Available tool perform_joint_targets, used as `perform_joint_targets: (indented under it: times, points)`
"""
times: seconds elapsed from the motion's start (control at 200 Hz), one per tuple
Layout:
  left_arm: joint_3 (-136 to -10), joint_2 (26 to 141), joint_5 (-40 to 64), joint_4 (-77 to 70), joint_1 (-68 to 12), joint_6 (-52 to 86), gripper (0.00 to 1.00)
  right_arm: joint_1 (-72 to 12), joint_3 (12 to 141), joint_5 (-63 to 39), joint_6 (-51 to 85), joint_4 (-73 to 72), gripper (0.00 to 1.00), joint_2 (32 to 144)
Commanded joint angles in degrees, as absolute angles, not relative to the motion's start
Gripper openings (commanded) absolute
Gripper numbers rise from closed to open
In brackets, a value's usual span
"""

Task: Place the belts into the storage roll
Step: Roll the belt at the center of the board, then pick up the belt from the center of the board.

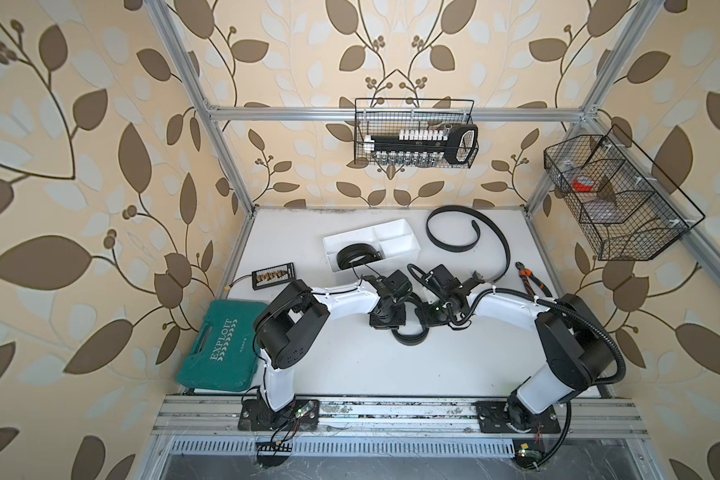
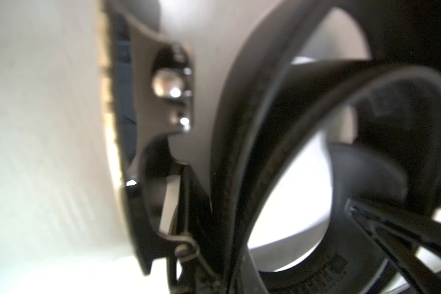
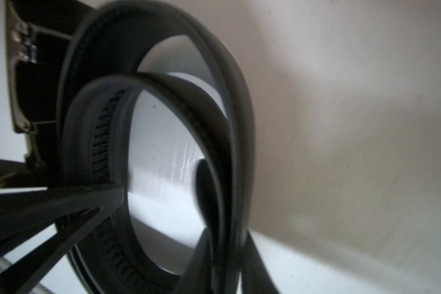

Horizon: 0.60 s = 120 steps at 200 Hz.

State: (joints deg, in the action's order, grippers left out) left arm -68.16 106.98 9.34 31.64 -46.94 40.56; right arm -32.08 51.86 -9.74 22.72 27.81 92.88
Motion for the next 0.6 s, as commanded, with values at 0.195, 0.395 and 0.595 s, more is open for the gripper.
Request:
perform_joint_targets:
  times: [0.195,0.395,0.595]
  points:
    - [-70.74,99.07,14.32,47.37,-45.64,30.27,0.00,-30.08,52.07,-11.34,21.62,27.78,0.84,73.05]
    - [-74.34,97.48,19.00,55.91,-41.83,25.86,0.00,-33.32,53.44,-11.34,15.46,31.40,0.99,67.85]
    - [-80.20,98.58,22.83,65.72,-38.05,22.93,0.00,-49.55,55.99,2.05,9.23,34.16,0.95,64.31]
